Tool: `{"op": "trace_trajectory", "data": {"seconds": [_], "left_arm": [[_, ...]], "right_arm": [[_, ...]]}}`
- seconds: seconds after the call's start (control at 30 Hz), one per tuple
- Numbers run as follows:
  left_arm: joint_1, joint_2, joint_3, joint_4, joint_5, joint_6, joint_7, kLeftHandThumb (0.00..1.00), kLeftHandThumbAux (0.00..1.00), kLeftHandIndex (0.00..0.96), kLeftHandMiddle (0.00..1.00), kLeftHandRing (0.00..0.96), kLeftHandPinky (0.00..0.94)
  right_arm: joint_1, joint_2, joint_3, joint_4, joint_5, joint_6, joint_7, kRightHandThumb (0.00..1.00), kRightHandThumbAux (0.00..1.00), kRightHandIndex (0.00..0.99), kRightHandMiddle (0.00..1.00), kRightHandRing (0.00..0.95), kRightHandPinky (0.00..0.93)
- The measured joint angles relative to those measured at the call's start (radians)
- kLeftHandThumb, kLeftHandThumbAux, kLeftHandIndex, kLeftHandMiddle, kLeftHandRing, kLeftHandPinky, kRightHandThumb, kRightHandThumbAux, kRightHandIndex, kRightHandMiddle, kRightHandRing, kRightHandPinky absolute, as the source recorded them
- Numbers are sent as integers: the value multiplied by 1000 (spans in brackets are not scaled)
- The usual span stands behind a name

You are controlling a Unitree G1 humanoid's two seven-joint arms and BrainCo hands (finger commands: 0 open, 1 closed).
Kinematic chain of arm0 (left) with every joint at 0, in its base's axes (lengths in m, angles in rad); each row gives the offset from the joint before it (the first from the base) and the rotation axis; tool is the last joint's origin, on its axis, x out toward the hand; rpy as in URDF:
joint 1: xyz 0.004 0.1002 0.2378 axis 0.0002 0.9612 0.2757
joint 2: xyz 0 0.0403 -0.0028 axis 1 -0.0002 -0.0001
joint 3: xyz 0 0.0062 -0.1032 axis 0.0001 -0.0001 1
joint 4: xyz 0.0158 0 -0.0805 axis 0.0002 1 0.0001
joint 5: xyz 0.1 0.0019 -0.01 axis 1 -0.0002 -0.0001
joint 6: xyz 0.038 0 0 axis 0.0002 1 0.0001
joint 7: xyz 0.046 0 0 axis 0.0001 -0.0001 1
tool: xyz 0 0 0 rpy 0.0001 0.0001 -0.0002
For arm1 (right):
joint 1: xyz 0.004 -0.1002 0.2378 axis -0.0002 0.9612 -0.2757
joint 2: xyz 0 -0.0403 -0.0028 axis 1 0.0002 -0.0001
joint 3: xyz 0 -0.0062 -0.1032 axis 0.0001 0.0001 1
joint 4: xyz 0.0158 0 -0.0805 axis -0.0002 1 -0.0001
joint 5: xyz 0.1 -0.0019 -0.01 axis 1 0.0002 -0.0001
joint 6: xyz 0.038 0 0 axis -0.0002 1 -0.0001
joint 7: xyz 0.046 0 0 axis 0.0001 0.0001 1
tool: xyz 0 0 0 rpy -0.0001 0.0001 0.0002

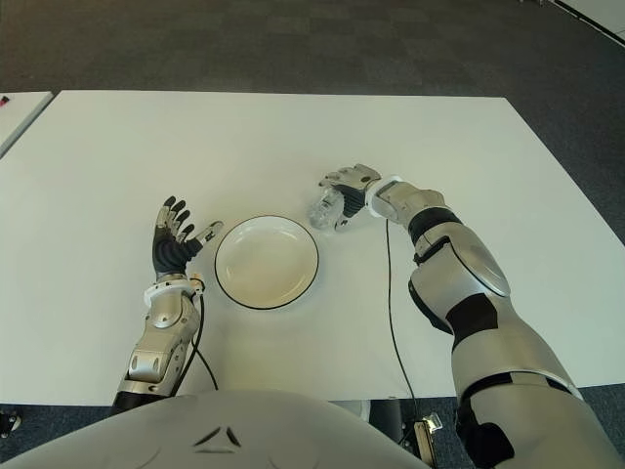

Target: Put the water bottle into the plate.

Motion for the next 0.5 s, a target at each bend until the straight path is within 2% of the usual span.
{"op": "trace_trajectory", "data": {"seconds": [0.5], "left_arm": [[29,2,-6,-33,-19,25,0,0,911,76,118,114,151]], "right_arm": [[-24,0,17,-2,-7,-32,-27,771,505,108,181,237,334]]}}
